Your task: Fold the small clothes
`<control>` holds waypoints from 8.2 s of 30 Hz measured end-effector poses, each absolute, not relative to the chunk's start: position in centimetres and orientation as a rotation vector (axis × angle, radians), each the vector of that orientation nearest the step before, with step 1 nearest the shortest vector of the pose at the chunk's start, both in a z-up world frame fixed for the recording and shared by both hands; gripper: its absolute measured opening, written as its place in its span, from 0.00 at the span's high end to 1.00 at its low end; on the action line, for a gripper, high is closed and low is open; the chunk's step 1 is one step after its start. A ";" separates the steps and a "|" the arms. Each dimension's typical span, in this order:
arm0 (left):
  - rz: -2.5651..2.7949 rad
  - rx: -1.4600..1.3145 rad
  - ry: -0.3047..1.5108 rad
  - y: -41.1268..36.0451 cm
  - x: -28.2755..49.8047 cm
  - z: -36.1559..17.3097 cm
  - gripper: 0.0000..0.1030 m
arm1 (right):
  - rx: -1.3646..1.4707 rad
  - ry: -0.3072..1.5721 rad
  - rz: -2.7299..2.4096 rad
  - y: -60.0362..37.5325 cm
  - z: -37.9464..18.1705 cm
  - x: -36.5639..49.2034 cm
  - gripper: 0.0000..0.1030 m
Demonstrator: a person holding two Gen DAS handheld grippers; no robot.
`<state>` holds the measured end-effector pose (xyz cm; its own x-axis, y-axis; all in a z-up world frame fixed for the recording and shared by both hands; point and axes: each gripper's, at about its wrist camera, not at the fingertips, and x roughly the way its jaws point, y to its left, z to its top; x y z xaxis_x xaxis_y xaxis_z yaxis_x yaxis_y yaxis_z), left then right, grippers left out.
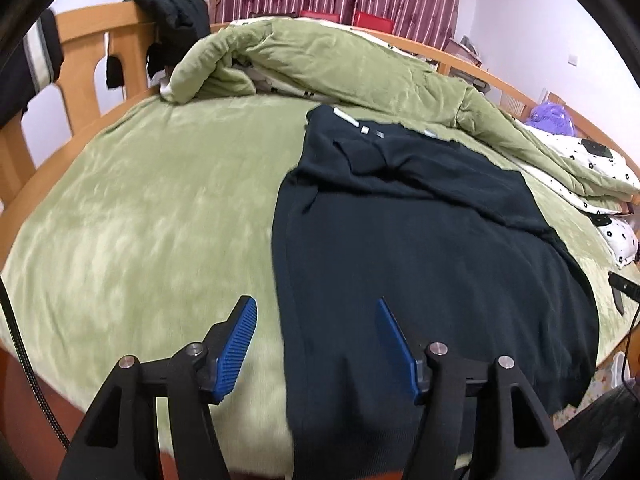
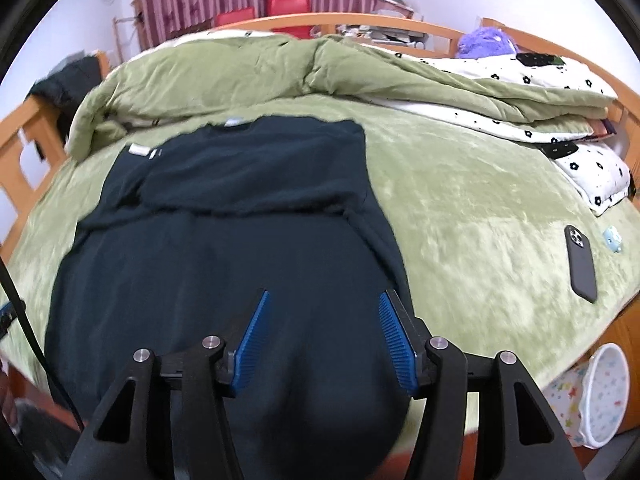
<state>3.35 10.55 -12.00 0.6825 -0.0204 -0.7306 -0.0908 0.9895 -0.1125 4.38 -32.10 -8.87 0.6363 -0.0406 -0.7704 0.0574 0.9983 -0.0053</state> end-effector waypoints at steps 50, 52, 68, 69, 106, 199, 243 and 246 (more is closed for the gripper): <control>-0.066 -0.250 0.866 9.3 2.6 -15.7 0.90 | 0.203 0.865 0.093 -36.3 -14.1 -0.4 0.92; -0.060 -0.262 0.833 9.5 2.9 -14.2 0.90 | 0.198 0.825 0.099 -36.2 -12.2 0.0 0.92; 0.006 -0.307 0.639 10.7 12.6 -5.4 0.91 | 0.298 0.662 0.106 -37.9 -3.0 10.1 0.92; 0.009 -0.309 0.634 10.8 13.7 -5.3 0.91 | 0.308 0.648 0.099 -38.1 -2.7 11.3 0.92; 0.092 -0.145 0.806 8.2 28.4 -13.8 0.61 | 0.100 0.762 -0.079 -37.5 -11.8 27.6 0.51; -0.026 -0.112 0.816 4.7 22.7 -16.9 0.44 | 0.068 0.924 0.126 -30.9 -15.2 24.9 0.72; 0.025 -0.081 0.748 3.7 38.5 -15.1 0.43 | 0.108 0.887 0.111 -29.2 -14.6 42.1 0.74; 0.026 -0.068 0.755 3.6 38.9 -15.6 0.43 | 0.114 0.875 0.102 -29.1 -14.6 42.7 0.74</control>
<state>38.85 3.60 -15.59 0.7279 -0.0011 -0.6856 -0.0481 0.9974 -0.0528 42.66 -29.12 -14.59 0.6366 0.1357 -0.7591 -0.0427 0.9891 0.1410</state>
